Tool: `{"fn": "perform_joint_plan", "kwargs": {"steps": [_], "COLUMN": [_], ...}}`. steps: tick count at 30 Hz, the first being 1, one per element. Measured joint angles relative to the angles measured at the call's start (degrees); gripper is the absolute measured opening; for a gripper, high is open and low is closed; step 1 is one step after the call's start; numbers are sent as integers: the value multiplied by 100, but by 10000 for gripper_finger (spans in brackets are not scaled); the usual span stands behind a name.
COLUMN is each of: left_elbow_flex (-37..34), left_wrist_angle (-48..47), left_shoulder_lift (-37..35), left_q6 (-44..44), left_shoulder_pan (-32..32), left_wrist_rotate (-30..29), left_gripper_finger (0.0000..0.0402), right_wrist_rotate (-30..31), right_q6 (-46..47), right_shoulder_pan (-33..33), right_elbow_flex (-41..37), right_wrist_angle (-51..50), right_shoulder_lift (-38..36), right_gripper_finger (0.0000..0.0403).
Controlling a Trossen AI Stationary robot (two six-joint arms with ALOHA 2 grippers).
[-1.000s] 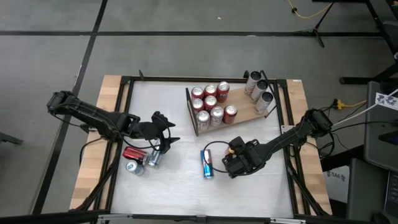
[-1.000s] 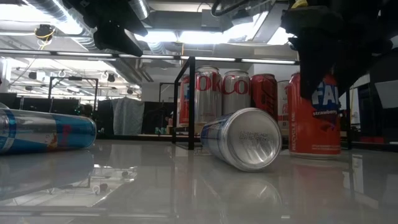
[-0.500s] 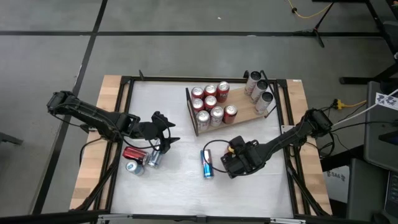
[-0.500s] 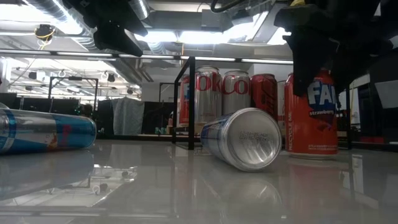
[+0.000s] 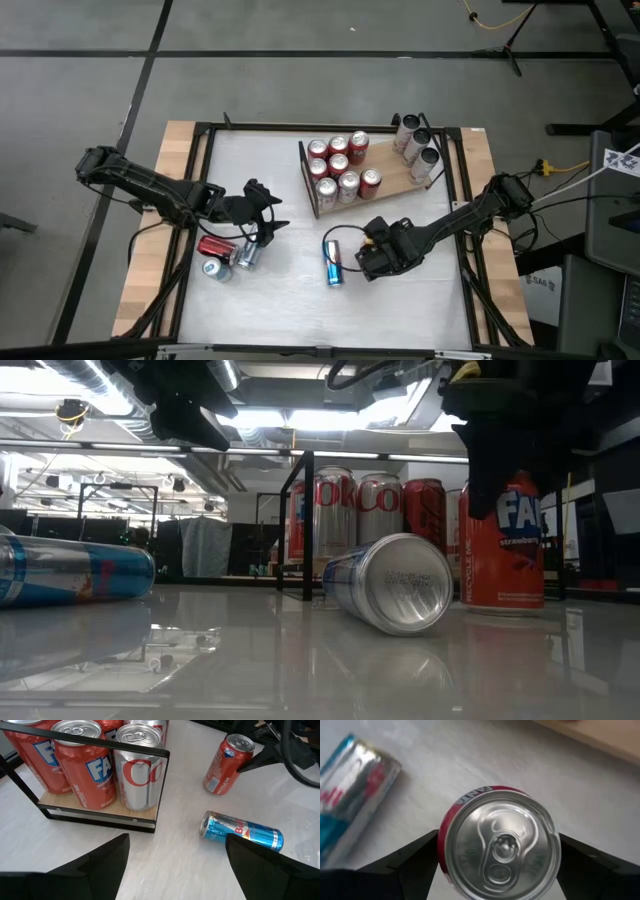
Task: Place canned beverage on shelf
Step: Put the orange soda can on the shelf
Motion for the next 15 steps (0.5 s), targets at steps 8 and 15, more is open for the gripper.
{"fn": "perform_joint_plan", "kwargs": {"steps": [8,15], "left_elbow_flex": [0,1], "left_wrist_angle": [-1,0], "left_shoulder_lift": [0,0], "left_q6": [-1,-1], "left_shoulder_pan": [-1,0], "left_wrist_rotate": [-2,-9], "left_gripper_finger": [319,319], "right_wrist_rotate": [-2,-21], "right_q6": [-893,-643], "right_shoulder_pan": [0,2], "right_elbow_flex": [0,0], "right_wrist_angle": [26,221], "right_shoulder_lift": [-2,-9], "right_gripper_finger": [340,312]}}
